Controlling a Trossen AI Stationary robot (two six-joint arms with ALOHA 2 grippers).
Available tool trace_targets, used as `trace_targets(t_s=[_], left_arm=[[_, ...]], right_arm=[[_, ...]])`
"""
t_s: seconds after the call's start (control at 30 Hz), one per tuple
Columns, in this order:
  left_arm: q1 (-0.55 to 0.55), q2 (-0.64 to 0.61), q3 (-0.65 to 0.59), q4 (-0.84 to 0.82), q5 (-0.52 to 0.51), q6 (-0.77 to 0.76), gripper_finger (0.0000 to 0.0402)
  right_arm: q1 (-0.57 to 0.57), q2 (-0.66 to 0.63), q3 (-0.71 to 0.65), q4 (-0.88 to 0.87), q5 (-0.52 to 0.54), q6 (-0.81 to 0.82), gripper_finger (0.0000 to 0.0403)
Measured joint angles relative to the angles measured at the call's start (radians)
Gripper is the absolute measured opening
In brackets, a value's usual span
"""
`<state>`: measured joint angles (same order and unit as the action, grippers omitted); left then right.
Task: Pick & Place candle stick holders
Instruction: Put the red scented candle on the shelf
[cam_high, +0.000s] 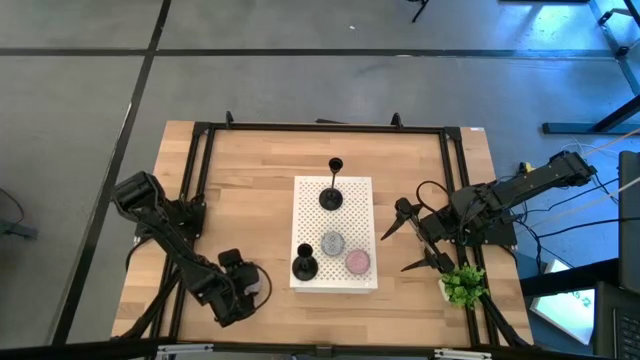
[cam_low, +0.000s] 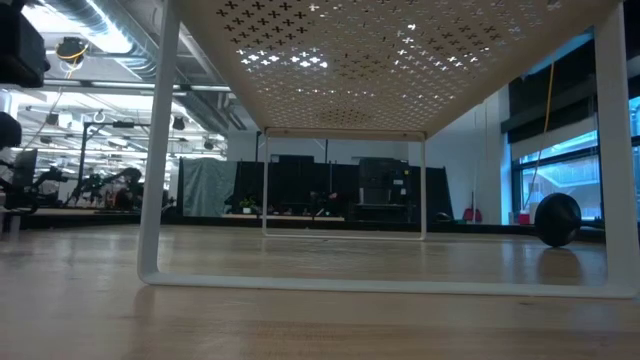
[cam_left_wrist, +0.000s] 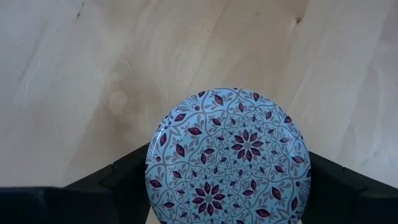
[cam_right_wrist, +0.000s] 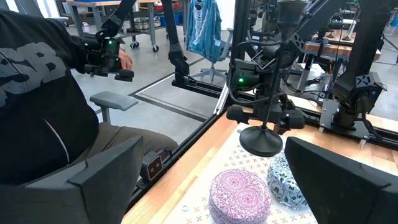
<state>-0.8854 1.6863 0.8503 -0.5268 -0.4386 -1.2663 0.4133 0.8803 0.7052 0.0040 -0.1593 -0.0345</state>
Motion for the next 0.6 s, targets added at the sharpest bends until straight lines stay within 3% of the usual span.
trace_targets(t_s=[0.43,0.6], left_arm=[[0.022,-0.055,0.002,-0.083,-0.008,-0.003,0.0296],[0.045,-0.12,0.003,-0.138,-0.037,0.025,0.0296]], right_arm=[[0.0,0.0,0.0,0.025,0.001,-0.055,0.0393],[-0.001,-0.01,0.0,0.068,0.05,-0.03,0.0393]])
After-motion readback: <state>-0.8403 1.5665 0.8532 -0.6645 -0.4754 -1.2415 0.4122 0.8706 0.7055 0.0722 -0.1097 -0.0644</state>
